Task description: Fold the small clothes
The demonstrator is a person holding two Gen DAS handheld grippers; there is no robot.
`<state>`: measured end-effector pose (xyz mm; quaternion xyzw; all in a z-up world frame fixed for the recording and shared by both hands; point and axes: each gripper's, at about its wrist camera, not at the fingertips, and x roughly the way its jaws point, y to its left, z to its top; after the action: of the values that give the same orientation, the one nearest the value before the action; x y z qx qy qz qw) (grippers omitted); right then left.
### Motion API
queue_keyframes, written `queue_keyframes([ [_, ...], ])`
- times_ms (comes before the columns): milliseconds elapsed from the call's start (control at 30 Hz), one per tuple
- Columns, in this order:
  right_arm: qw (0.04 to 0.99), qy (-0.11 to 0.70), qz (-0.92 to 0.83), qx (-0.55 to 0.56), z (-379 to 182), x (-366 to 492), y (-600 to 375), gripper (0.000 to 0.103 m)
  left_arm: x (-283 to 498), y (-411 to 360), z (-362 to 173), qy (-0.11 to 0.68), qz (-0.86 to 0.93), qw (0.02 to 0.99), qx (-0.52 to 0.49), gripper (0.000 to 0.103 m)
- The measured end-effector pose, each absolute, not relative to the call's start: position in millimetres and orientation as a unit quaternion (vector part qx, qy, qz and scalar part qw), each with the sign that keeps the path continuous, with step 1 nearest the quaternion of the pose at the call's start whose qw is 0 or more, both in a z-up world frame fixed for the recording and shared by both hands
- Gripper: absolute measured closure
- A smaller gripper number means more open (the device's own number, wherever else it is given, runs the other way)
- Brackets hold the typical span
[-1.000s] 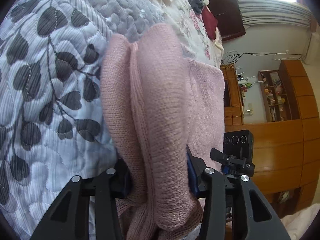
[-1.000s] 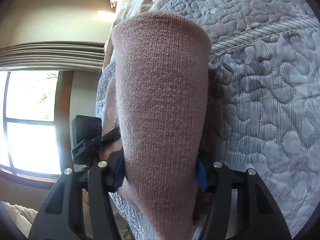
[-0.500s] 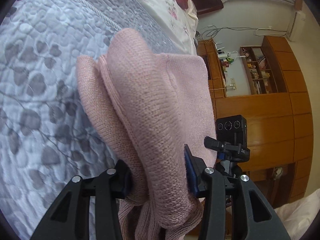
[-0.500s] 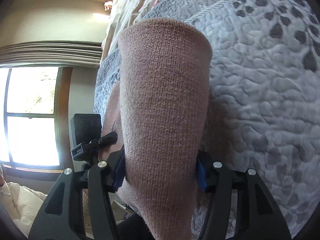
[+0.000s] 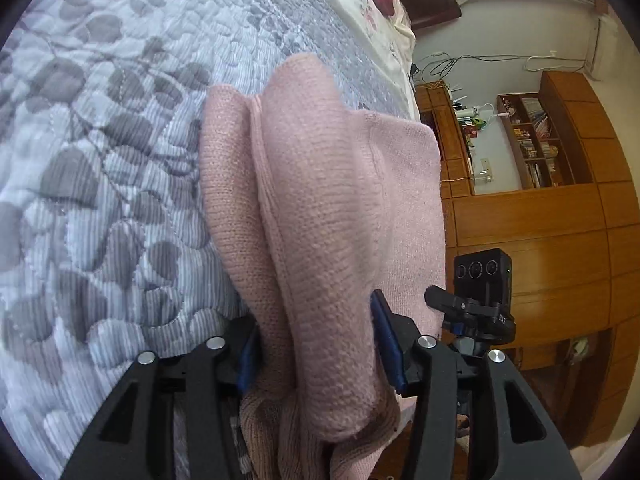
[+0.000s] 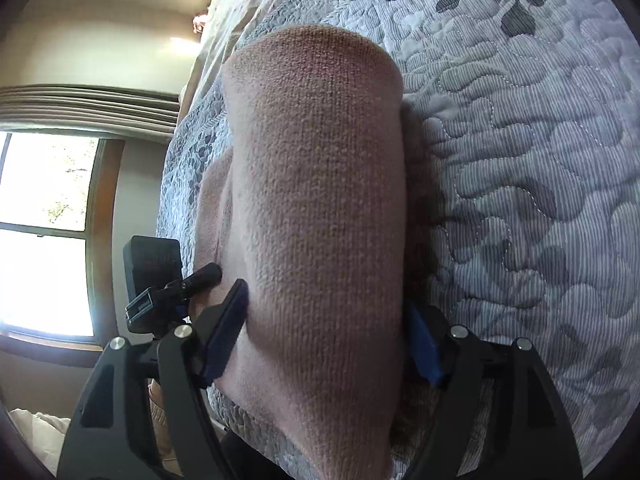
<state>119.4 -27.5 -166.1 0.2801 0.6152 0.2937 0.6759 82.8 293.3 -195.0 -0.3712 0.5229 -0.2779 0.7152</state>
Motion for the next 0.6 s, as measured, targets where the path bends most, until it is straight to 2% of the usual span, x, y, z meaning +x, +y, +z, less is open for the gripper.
queue_keyframes([
  [67,0.683,0.607,0.296,0.276,-162,105,-30,0.023,66,296,-179,0.508,-0.255,0.746,-0.348,0.051],
  [300,0.668,0.614,0.320,0.272,-172,53,-38,0.024,-10,276,-126,0.446,-0.234,0.806,-0.311,0.046],
  [333,0.668,0.617,0.317,0.269,-175,48,-38,0.031,-16,265,-123,0.449,-0.227,0.812,-0.295,0.046],
  [367,0.665,0.619,0.319,0.270,-175,43,-39,0.047,-19,254,-122,0.458,-0.214,0.818,-0.276,0.046],
  [433,0.662,0.617,0.319,0.282,-177,37,-42,0.070,-24,240,-130,0.478,-0.190,0.822,-0.243,0.046],
  [533,0.670,0.605,0.315,0.294,-171,25,-54,0.078,-28,233,-150,0.517,-0.147,0.821,-0.190,0.047],
  [600,0.682,0.612,0.298,0.269,-173,19,-55,0.078,-32,240,-168,0.535,-0.134,0.813,-0.186,0.046],
])
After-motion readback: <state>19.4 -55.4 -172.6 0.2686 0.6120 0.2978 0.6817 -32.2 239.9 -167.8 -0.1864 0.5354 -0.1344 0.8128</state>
